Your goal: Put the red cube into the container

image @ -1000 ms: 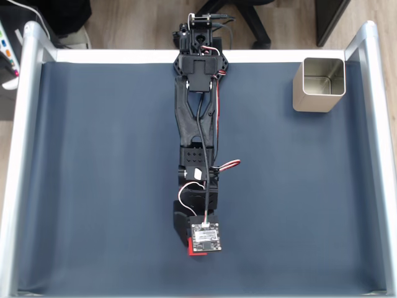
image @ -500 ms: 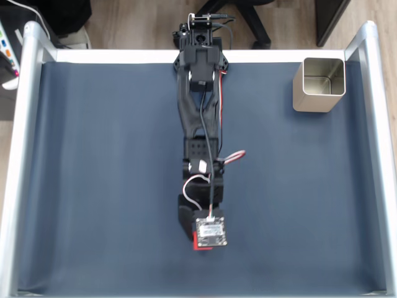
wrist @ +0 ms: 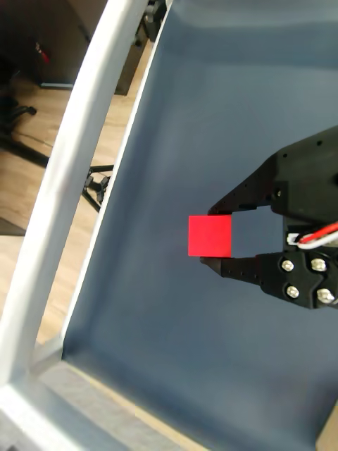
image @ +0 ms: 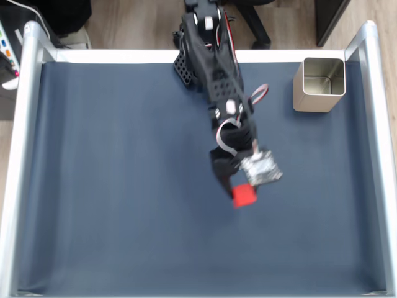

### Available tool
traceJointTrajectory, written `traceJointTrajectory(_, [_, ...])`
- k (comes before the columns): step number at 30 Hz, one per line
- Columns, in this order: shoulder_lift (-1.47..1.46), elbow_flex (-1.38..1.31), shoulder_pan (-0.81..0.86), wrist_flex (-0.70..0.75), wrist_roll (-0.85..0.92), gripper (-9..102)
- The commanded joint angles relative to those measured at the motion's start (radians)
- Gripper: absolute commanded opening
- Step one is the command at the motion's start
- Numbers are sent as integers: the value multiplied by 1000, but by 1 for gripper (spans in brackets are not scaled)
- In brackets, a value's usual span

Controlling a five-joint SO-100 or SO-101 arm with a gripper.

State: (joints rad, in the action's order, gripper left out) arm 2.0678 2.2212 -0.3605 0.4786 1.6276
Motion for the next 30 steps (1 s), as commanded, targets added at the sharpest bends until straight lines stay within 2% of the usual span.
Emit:
traceJointTrajectory(1, [143,5,-94,81,-28,0])
traceJointTrajectory(6, [284,8,-295,275,-81,0])
traceJointTrajectory(12, [357,0,-505,403,-89,0])
traceJointTrajectory(20, [425,-3,-746,482,-100,0])
traceJointTrajectory(30, [408,-43,-969,537,-152,0])
